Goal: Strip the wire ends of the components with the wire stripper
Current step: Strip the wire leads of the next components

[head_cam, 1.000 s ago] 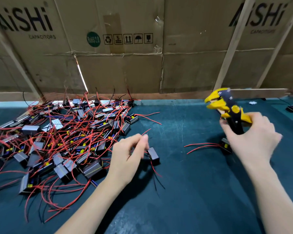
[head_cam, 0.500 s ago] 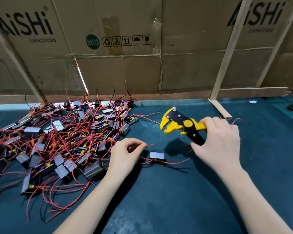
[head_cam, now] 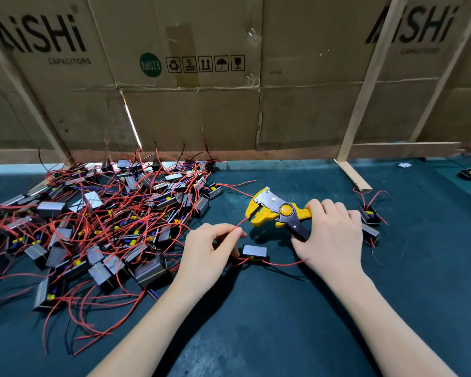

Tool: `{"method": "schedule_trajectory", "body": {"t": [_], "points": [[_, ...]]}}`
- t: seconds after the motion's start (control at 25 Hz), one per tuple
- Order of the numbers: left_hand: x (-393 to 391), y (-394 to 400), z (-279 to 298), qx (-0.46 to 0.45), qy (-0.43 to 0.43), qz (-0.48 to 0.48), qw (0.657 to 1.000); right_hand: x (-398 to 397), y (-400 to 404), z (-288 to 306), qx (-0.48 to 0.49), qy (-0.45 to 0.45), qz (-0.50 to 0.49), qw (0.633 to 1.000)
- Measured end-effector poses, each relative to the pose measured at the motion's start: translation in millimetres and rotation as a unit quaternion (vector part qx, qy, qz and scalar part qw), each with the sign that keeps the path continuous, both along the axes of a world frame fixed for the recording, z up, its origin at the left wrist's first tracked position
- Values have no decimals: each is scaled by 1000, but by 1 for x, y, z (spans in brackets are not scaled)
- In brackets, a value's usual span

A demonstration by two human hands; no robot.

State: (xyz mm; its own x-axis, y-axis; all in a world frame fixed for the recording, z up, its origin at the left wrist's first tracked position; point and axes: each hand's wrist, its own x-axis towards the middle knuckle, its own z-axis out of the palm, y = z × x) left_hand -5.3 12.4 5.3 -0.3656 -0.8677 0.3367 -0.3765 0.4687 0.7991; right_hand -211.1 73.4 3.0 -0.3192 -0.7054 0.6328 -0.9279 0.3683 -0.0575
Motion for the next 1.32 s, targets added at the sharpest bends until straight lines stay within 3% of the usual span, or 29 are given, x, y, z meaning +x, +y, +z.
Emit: {"method": "schedule_trajectory", "body": {"t": [0.28,0.68,0.8,0.92,1.08,1.16,1.32], "points": [[-2,-1,-1,62,33,-15,997,4,-3,-2,-15,-9,23,1000],[-1,-2,-4,50,23,-38,998,3,-1,3,-14,-12,38,999],[1,-2,-1,9,4,-24,1000,2,-2,3,-25,-34,24,999],[10,-4,4,-95,-102,66,988,-4,-3,-2,-33,-7,-4,999],[18,-5,6,-97,-392,128,906,-15,-3,-7,-43,-34,-47,997],[15,-2,8,-70,-419,123,897,-18,-3,-8,-44,-37,-51,997],[14,1,9,-29,-345,109,932,-16,-4,-7,-49,-47,-36,997]]}}
